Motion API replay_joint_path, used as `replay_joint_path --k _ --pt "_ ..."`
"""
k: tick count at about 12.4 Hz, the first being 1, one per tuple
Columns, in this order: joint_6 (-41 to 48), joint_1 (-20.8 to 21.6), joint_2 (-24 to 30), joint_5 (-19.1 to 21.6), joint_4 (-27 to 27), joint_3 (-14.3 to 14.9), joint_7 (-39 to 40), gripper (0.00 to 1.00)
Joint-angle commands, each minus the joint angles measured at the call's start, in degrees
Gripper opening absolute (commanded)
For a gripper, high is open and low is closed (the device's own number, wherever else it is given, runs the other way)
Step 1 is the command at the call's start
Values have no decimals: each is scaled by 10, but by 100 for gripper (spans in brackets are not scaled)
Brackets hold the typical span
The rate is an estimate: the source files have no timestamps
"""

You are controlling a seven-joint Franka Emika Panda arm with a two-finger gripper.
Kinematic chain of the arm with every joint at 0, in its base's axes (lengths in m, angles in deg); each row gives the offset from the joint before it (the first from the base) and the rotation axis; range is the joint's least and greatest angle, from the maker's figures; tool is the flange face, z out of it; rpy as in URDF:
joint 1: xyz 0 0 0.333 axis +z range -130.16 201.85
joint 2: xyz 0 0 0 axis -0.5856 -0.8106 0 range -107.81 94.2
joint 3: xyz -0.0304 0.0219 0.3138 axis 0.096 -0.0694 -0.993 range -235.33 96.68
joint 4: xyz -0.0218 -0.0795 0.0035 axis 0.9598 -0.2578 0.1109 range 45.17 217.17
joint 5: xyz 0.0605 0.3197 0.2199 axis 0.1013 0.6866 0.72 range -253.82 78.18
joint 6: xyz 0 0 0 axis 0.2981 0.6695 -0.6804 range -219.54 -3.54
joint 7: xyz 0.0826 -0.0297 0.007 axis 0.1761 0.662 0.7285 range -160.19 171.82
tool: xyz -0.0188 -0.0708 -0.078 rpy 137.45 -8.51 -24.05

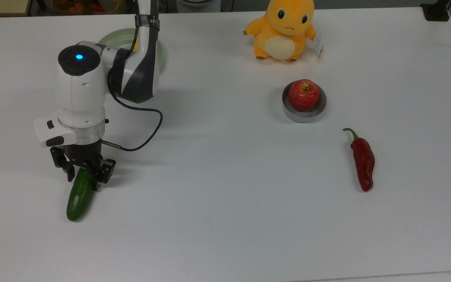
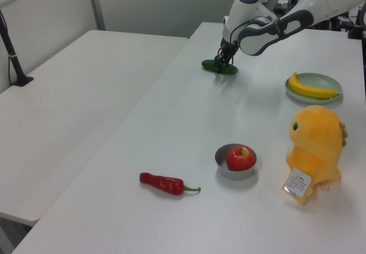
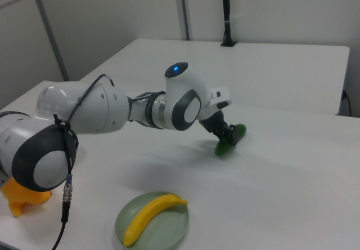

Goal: Put the cucumber on the left side of the bowl
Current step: 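Close the gripper on the cucumber and lift it off the table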

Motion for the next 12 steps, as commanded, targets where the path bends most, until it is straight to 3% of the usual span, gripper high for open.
replay_joint_path --k 1,3,6,10,12 --pt "-14 11 -5 -23 -8 8 -33 0" --pt "-14 13 3 -23 -7 9 -33 0" --pt "-6 10 80 -22 37 3 -31 0" --pt "51 5 201 -14 158 -16 -20 0" --pt "127 -11 256 -8 195 -45 14 0"
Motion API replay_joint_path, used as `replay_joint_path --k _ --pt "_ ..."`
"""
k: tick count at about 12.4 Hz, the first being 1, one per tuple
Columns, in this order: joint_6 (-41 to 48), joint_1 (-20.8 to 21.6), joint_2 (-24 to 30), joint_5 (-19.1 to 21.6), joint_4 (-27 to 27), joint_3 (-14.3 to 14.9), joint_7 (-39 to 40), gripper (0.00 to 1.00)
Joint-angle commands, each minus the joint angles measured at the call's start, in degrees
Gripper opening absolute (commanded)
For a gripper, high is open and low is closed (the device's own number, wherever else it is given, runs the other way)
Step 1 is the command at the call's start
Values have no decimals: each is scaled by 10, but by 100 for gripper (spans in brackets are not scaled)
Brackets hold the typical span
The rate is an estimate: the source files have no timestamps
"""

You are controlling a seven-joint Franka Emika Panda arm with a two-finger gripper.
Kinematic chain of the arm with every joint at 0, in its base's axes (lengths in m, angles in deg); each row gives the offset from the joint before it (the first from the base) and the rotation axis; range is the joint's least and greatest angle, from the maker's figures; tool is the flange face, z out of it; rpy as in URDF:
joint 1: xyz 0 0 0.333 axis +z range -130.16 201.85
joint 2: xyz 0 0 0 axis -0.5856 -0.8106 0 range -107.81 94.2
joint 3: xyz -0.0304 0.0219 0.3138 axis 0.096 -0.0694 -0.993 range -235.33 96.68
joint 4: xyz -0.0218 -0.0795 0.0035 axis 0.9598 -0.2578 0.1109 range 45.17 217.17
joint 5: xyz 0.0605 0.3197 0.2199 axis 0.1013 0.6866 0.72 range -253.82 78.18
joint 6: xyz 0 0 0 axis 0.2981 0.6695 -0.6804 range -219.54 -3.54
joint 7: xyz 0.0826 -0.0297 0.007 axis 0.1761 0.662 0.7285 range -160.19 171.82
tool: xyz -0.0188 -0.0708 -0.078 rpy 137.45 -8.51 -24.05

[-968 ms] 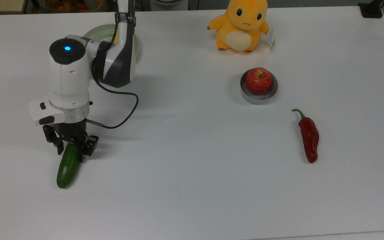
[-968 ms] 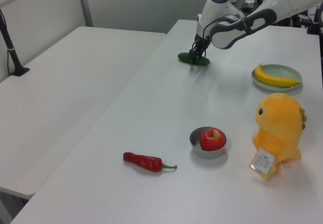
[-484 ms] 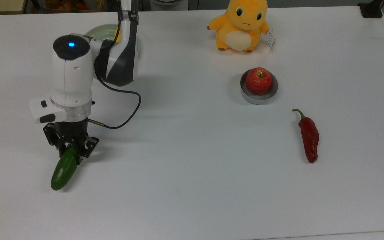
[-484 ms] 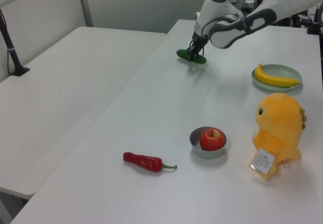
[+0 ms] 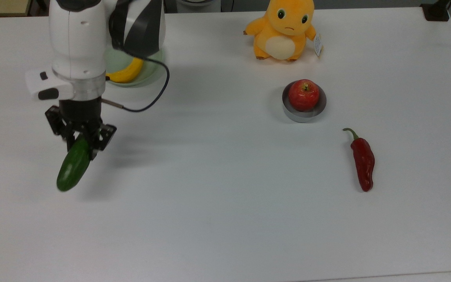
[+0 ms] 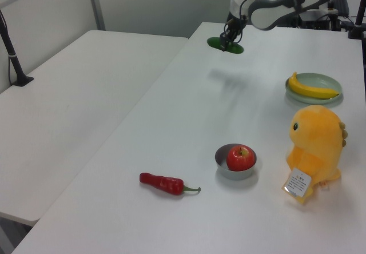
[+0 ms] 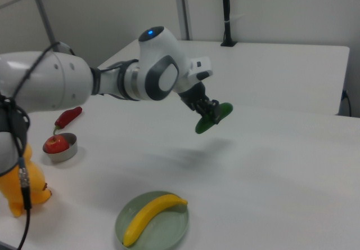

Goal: Put the cucumber on the left side of the bowl
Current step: 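Close the gripper on the cucumber and lift it off the table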

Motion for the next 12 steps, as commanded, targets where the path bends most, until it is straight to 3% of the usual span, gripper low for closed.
replay_joint_path --k 1,3,7,10,12 --pt "88 -22 111 19 103 -42 43 0" --pt "128 -20 162 68 134 -44 73 0" --pt "207 -15 235 85 194 -84 131 1" --pt "201 12 235 121 190 -113 86 1" --pt "201 40 236 148 146 -143 6 1"
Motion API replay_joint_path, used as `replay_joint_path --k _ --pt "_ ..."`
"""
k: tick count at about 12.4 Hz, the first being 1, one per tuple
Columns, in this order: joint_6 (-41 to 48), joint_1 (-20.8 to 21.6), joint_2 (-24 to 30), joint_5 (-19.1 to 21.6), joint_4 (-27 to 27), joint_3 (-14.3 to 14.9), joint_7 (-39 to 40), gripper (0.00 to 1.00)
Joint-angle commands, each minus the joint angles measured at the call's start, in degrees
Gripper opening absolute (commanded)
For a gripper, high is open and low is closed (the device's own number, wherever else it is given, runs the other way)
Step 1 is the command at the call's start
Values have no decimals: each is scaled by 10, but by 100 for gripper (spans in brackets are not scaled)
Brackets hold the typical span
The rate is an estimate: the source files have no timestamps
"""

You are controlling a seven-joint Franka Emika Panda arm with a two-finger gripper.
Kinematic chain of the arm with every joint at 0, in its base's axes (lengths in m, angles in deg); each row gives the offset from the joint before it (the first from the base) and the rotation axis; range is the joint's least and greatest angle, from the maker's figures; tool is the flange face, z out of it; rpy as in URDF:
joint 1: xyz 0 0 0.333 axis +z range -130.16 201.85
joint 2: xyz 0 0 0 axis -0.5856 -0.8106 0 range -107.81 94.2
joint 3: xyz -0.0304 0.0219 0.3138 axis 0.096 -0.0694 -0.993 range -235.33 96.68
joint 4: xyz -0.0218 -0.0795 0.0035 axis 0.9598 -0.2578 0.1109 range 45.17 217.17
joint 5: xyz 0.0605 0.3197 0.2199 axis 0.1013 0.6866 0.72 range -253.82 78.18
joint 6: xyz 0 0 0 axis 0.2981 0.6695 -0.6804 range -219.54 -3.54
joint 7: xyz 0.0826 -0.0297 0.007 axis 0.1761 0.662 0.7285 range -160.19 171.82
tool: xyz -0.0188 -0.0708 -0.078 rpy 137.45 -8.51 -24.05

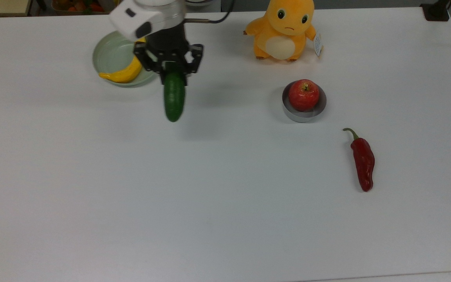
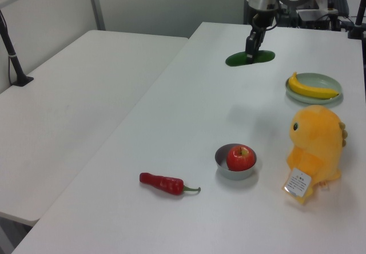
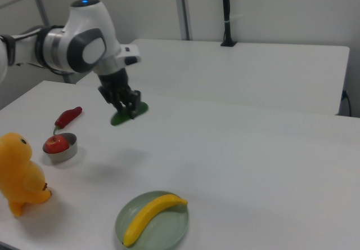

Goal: Put the cucumber on the left side of the bowl
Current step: 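Carry the cucumber past the plush toy toward the apple bowl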

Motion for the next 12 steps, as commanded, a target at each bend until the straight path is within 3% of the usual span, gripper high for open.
replay_joint_path --k 1,6,9,12 --pt "-3 35 16 44 -35 -42 -115 1" --pt "-38 87 23 44 -44 -147 -295 1" --pt "-70 144 12 39 -38 -151 -348 1" --pt "-75 190 -62 -6 -44 -151 -366 1"
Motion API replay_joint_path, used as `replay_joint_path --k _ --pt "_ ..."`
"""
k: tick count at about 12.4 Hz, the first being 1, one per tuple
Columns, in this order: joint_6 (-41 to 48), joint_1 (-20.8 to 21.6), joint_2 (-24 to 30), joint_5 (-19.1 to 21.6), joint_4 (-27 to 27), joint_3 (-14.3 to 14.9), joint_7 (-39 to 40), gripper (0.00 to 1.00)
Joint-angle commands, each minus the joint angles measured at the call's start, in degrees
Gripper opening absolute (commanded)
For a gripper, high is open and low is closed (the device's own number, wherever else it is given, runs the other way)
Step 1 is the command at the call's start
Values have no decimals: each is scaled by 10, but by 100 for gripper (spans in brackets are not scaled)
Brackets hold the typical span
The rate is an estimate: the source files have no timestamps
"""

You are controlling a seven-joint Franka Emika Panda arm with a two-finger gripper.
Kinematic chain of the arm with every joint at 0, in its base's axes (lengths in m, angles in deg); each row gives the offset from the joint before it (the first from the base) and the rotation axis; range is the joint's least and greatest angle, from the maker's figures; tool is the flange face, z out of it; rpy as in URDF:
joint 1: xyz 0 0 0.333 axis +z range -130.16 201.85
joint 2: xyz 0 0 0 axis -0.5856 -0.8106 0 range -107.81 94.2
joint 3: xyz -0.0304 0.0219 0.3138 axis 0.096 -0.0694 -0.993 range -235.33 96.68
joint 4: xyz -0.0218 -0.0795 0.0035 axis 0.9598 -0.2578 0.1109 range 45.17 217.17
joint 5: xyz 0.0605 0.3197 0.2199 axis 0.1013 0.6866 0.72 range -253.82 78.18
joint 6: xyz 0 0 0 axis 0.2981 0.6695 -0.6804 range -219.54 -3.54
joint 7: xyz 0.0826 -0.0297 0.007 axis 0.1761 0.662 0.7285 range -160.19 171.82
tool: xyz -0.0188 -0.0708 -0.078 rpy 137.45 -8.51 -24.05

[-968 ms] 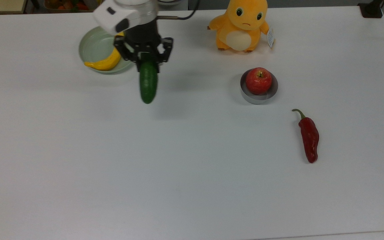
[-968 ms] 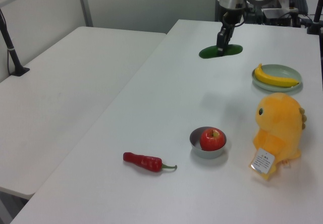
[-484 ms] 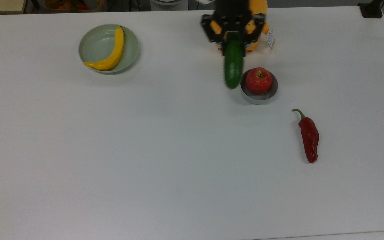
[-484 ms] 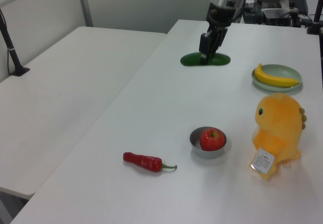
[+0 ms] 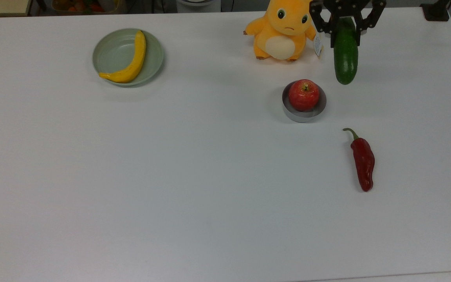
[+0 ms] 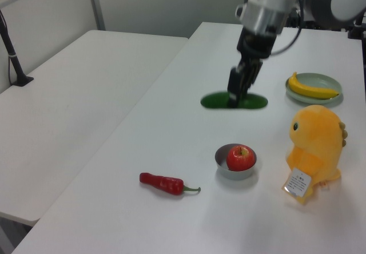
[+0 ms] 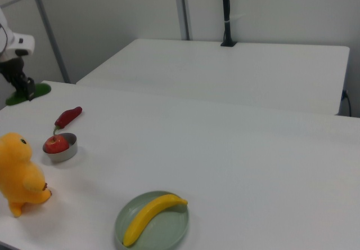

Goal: Put the cucumber on the left side of the bowl
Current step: 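Carry the cucumber past the plush toy toward the apple bowl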

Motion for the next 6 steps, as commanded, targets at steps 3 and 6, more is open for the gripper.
replay_joint_path --k 3,6 --pt "-48 69 -114 -106 -2 6 -56 2" --pt "-47 83 -140 -140 -1 6 -60 3"
